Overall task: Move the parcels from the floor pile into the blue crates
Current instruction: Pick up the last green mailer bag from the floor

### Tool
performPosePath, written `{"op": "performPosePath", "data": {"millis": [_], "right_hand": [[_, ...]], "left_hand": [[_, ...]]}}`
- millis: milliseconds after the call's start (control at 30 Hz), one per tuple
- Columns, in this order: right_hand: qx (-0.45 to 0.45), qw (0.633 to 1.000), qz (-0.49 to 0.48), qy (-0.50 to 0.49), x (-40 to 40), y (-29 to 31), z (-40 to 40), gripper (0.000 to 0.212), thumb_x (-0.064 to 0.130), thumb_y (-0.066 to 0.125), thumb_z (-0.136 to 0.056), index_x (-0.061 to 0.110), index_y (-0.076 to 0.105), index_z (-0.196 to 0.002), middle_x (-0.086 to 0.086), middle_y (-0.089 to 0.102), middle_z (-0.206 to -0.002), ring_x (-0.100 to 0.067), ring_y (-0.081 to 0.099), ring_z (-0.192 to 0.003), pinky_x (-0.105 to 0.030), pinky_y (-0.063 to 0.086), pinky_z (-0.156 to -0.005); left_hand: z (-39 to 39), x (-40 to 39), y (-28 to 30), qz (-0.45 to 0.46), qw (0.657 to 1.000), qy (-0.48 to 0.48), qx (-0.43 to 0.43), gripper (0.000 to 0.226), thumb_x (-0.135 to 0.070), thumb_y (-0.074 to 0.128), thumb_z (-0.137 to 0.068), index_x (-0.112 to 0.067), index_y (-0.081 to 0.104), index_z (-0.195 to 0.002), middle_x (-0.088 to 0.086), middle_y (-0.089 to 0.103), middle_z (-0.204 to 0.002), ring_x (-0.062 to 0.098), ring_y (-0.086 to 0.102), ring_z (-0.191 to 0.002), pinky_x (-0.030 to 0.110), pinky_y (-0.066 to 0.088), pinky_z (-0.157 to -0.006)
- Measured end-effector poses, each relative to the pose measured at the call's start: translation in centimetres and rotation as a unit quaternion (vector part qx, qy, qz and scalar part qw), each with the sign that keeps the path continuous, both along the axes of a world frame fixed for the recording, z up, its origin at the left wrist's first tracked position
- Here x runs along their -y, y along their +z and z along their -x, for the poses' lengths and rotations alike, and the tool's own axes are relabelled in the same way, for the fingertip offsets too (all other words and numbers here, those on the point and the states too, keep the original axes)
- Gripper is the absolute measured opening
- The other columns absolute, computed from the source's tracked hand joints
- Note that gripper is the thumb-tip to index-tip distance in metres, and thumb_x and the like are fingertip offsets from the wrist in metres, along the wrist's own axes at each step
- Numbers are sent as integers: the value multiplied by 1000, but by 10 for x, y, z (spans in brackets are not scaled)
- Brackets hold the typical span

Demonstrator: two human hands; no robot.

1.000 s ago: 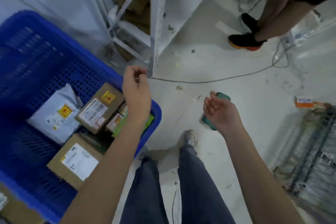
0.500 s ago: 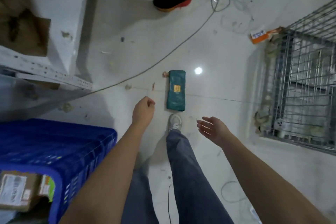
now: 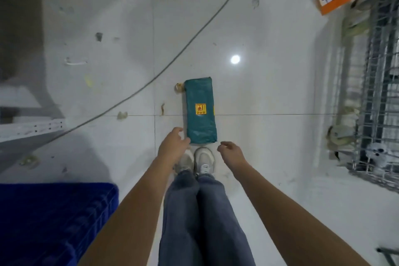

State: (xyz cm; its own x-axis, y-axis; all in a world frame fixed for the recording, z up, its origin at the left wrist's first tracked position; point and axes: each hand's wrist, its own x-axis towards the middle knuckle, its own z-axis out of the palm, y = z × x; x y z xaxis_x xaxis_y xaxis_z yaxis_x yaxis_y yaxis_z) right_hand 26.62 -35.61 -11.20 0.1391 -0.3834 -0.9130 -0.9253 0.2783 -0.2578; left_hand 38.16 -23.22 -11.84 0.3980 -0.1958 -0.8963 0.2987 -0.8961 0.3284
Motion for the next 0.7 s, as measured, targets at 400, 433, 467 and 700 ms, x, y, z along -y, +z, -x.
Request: {"op": "performPosePath", "data": {"millis": [400, 433, 467, 700], "right_hand": [[-19, 997, 21, 70, 48, -218, -28, 64, 24, 58, -88, 9, 30, -144, -16, 42, -143, -31, 47, -126, -39, 42, -101], [-23, 997, 14, 72, 47, -230, -26, 66, 23, 59, -87, 9, 29, -144, -16, 41, -144, -32, 46, -127, -42, 43, -103], [-25, 997, 7, 73, 46, -241, -24, 68, 23, 60, -87, 8, 27, -145, -16, 40, -145, -33, 45, -128, -44, 42, -104], [12, 998, 24, 65, 28, -270, -19, 68, 30, 71, -77, 7, 39, -131, -13, 52, -127, -31, 52, -117, -47, 47, -98]], "left_hand": [[-10, 28, -207, 26, 992, 94, -84, 63, -25, 60, -89, -16, 29, -144, 7, 48, -137, 13, 46, -93, 25, 44, -71], [-9, 27, -219, 36, 989, 113, -92, 62, -23, 60, -89, -17, 30, -143, 4, 50, -132, 10, 46, -89, 21, 42, -64], [-7, 27, -229, 47, 986, 130, -95, 59, -21, 59, -89, -18, 32, -142, 0, 52, -123, 7, 47, -84, 17, 39, -59], [5, 32, -255, 107, 969, 201, -93, 20, -10, 56, -90, -23, 53, -105, -8, 63, -97, 1, 61, -78, 14, 49, -61]]}}
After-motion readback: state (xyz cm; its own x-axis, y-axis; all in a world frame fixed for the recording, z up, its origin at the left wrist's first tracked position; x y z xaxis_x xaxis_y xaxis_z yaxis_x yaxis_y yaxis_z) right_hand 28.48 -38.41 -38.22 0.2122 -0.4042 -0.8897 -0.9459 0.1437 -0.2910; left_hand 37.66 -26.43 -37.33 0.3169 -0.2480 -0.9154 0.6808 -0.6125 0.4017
